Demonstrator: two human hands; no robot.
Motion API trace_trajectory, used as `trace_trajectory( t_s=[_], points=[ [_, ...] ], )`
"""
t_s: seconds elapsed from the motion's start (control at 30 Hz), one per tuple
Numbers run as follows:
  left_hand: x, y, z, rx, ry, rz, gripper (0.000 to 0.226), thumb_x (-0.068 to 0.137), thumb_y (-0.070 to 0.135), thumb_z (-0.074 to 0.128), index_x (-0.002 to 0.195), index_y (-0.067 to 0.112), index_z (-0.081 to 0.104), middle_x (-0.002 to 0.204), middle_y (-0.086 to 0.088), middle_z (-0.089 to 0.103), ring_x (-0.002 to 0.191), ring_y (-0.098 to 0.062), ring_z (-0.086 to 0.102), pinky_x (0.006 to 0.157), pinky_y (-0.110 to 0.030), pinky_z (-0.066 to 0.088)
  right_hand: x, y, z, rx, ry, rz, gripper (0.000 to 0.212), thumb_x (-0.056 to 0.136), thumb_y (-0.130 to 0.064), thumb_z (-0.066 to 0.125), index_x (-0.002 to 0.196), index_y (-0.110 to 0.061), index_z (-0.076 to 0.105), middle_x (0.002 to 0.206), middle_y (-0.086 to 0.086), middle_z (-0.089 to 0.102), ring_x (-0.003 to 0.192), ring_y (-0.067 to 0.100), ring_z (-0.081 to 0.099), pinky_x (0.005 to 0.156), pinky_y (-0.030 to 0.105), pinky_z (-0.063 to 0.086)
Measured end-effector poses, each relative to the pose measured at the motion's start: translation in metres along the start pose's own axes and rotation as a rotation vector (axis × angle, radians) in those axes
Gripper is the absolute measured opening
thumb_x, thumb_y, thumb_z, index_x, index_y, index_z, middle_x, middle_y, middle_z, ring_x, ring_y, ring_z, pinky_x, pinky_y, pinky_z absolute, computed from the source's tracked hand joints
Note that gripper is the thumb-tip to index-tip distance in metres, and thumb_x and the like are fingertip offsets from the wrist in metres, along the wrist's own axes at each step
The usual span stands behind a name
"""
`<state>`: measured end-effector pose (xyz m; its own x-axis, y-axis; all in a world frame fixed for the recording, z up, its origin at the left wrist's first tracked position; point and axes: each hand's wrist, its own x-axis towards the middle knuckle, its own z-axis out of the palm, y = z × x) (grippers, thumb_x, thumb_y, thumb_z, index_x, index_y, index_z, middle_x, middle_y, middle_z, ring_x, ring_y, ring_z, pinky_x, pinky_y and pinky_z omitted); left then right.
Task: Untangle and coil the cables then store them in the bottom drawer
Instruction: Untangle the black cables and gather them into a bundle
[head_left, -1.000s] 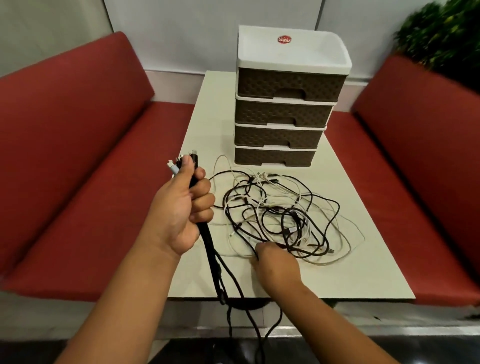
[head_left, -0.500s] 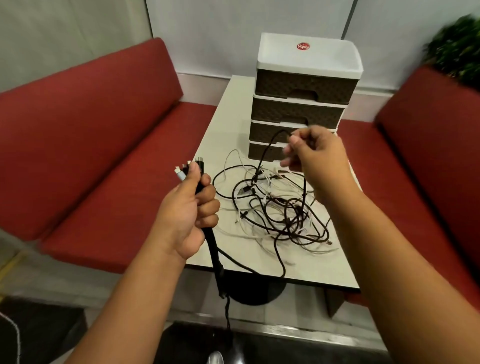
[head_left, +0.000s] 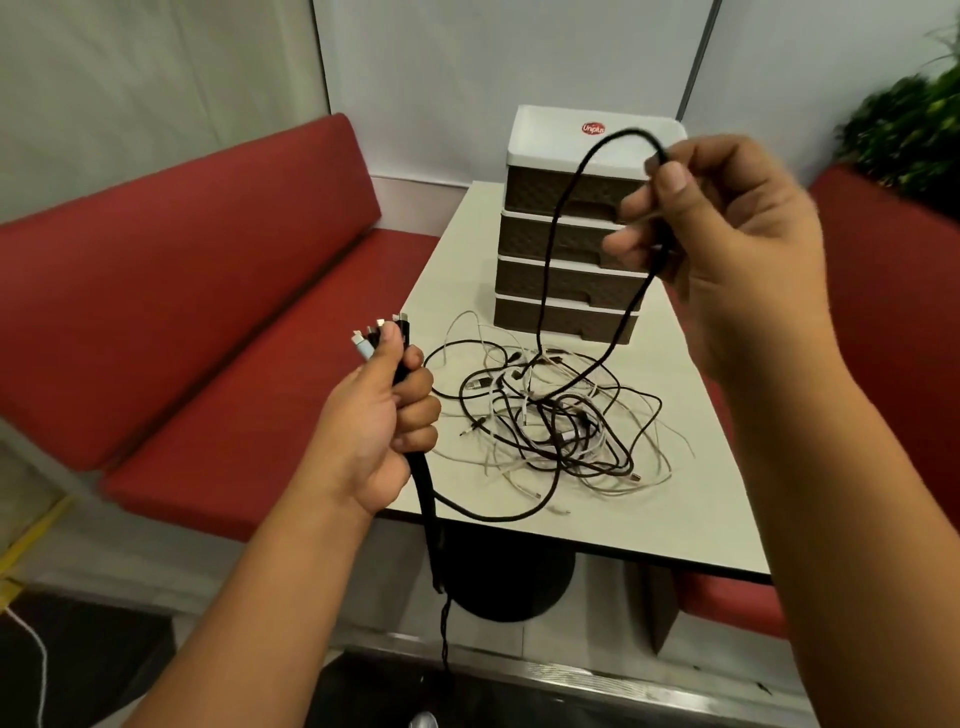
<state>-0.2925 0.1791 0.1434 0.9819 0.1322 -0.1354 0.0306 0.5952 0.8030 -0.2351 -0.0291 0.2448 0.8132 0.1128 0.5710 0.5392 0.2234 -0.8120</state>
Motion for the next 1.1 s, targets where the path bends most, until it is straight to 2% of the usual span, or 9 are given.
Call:
trace_trajectory(
  t_s=[0.1, 0.27, 0.33, 0.5, 0.7, 0.9, 0.97, 1.03, 1.1],
  points=[
    [-0.007, -0.008, 0.007, 0.012, 0.003, -0.020, 0.037, 0.097, 0.052, 0.043, 0.075, 0.022, 0.045, 0.052, 0.011, 0.019, 0.036, 0.000, 0.015, 0.033, -0.015, 0.010, -0.012, -0.020, -0.004, 0.076, -0.052, -0.064, 0.004, 0.099, -0.007, 0.049, 0.098, -0.010, 0.051, 0.082, 0.011, 0.063, 0.066, 0.025, 0.064, 0.065, 0.035, 0.049],
    [-0.019, -0.021, 0.015, 0.062, -0.002, -0.040, 0.036, 0.097, 0.051, 0.044, 0.078, 0.021, 0.048, 0.051, 0.011, 0.021, 0.037, -0.001, 0.016, 0.033, -0.015, 0.011, -0.052, -0.024, -0.014, 0.077, -0.161, 0.013, 0.004, 0.095, -0.011, 0.053, 0.098, -0.013, 0.054, 0.079, 0.005, 0.066, 0.067, 0.024, 0.066, 0.070, 0.041, 0.053],
    [-0.024, -0.022, 0.017, 0.067, -0.010, -0.039, 0.036, 0.098, 0.050, 0.044, 0.077, 0.021, 0.047, 0.051, 0.011, 0.021, 0.037, -0.001, 0.015, 0.032, -0.014, 0.011, -0.071, -0.014, -0.019, 0.065, -0.170, 0.096, 0.006, 0.090, -0.014, 0.055, 0.096, -0.013, 0.055, 0.077, 0.004, 0.067, 0.066, 0.022, 0.066, 0.072, 0.043, 0.053],
    [-0.033, -0.021, 0.022, 0.086, -0.024, -0.028, 0.035, 0.099, 0.049, 0.042, 0.077, 0.022, 0.044, 0.050, 0.012, 0.021, 0.037, 0.000, 0.015, 0.033, -0.015, 0.010, -0.109, 0.032, -0.032, -0.029, -0.194, 0.453, 0.010, 0.096, -0.005, 0.051, 0.091, -0.012, 0.057, 0.073, 0.007, 0.066, 0.065, 0.024, 0.067, 0.064, 0.032, 0.054],
    [-0.041, -0.018, 0.033, 0.118, -0.077, -0.009, 0.037, 0.099, 0.050, 0.041, 0.075, 0.022, 0.043, 0.051, 0.012, 0.020, 0.037, 0.000, 0.015, 0.033, -0.014, 0.011, -0.155, 0.109, -0.033, -0.326, -0.333, 0.844, 0.013, 0.100, -0.008, 0.049, 0.089, -0.013, 0.054, 0.074, 0.006, 0.065, 0.065, 0.020, 0.067, 0.060, 0.028, 0.052],
    [-0.045, -0.010, 0.044, 0.129, -0.115, 0.007, 0.039, 0.099, 0.051, 0.041, 0.072, 0.023, 0.040, 0.051, 0.011, 0.018, 0.037, -0.001, 0.014, 0.033, -0.015, 0.010, -0.178, 0.143, -0.035, -0.966, -0.689, 0.801, 0.011, 0.096, -0.028, 0.055, 0.099, -0.022, 0.063, 0.099, 0.000, 0.066, 0.092, 0.017, 0.060, 0.081, 0.030, 0.049],
    [-0.044, -0.009, 0.049, 0.147, -0.116, 0.019, 0.040, 0.099, 0.052, 0.041, 0.071, 0.023, 0.040, 0.052, 0.011, 0.019, 0.038, -0.001, 0.014, 0.033, -0.015, 0.011, -0.175, 0.131, -0.026, -0.847, -0.585, 0.711, 0.023, 0.099, -0.039, 0.050, 0.104, -0.022, 0.064, 0.102, -0.002, 0.067, 0.096, 0.015, 0.060, 0.087, 0.033, 0.050],
    [-0.043, -0.011, 0.054, 0.160, -0.122, 0.025, 0.039, 0.099, 0.052, 0.041, 0.072, 0.023, 0.040, 0.053, 0.011, 0.019, 0.038, -0.001, 0.014, 0.033, -0.015, 0.012, -0.169, 0.108, -0.011, -0.450, -0.406, 0.647, 0.041, 0.096, -0.051, 0.044, 0.108, -0.019, 0.067, 0.105, -0.005, 0.070, 0.101, 0.012, 0.064, 0.093, 0.033, 0.050],
    [-0.040, -0.015, 0.059, 0.168, -0.133, 0.034, 0.039, 0.099, 0.051, 0.041, 0.073, 0.023, 0.040, 0.053, 0.011, 0.019, 0.039, -0.001, 0.014, 0.033, -0.016, 0.011, -0.166, 0.086, 0.002, -0.132, -0.384, 0.611, 0.047, 0.096, -0.051, 0.043, 0.112, -0.013, 0.066, 0.107, -0.004, 0.072, 0.106, 0.010, 0.065, 0.095, 0.027, 0.050]
  ],
)
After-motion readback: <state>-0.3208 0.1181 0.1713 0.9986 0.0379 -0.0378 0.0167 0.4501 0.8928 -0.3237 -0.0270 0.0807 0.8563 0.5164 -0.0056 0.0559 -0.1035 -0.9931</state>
